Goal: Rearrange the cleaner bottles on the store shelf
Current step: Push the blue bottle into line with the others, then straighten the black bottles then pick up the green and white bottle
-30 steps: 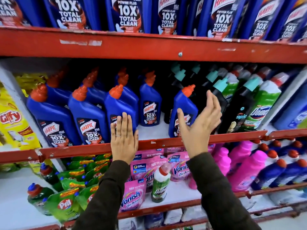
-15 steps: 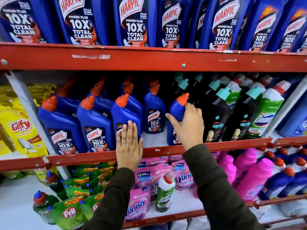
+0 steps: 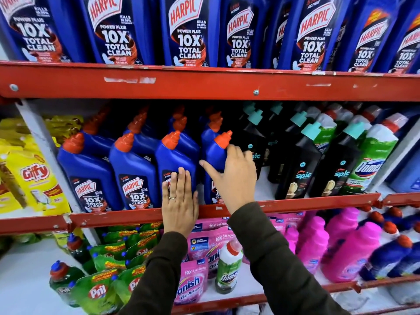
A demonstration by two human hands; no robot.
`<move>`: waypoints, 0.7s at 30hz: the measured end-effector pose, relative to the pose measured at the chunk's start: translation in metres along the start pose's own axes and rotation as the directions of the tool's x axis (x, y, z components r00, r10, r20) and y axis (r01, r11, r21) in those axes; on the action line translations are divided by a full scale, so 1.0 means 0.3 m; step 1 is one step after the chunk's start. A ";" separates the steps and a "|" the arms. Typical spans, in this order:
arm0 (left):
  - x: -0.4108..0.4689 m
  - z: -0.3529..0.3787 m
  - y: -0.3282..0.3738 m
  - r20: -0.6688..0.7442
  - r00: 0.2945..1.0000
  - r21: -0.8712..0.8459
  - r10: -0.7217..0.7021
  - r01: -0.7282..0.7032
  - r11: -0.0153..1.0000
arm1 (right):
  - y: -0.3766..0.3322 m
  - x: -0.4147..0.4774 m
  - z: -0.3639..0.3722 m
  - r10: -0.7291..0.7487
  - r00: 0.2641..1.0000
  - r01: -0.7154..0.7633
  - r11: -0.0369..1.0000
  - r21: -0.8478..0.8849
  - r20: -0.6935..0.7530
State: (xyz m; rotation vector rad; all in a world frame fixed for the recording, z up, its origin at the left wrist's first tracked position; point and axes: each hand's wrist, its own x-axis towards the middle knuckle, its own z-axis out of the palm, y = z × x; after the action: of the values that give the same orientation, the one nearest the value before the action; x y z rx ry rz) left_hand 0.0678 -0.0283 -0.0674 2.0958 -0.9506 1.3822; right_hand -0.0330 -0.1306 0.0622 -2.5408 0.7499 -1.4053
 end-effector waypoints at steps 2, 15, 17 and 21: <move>-0.001 -0.001 0.000 0.001 1.000 -0.002 -0.001 0.001 1.000 | 0.008 -0.006 -0.015 -0.002 1.000 0.002 1.000 0.020 0.022; -0.001 0.006 0.001 -0.024 1.000 -0.042 -0.002 0.001 0.999 | 0.429 0.185 -0.286 0.437 0.761 -0.471 0.880 0.054 -0.479; 0.001 0.007 0.002 -0.022 1.000 -0.040 0.001 -0.002 0.999 | 0.511 0.197 -0.299 0.516 0.744 -0.558 0.829 0.032 -0.425; 0.000 0.008 0.001 -0.025 1.000 -0.040 0.002 -0.003 0.999 | 0.618 0.188 -0.304 0.545 0.800 -0.568 0.823 -0.022 -0.249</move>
State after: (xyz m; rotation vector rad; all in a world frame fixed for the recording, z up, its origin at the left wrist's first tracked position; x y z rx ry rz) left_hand 0.0691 -0.0301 -0.0682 2.0435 -0.9635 1.3764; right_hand -0.1493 -0.3082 0.0896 -1.9595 1.4925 -1.4731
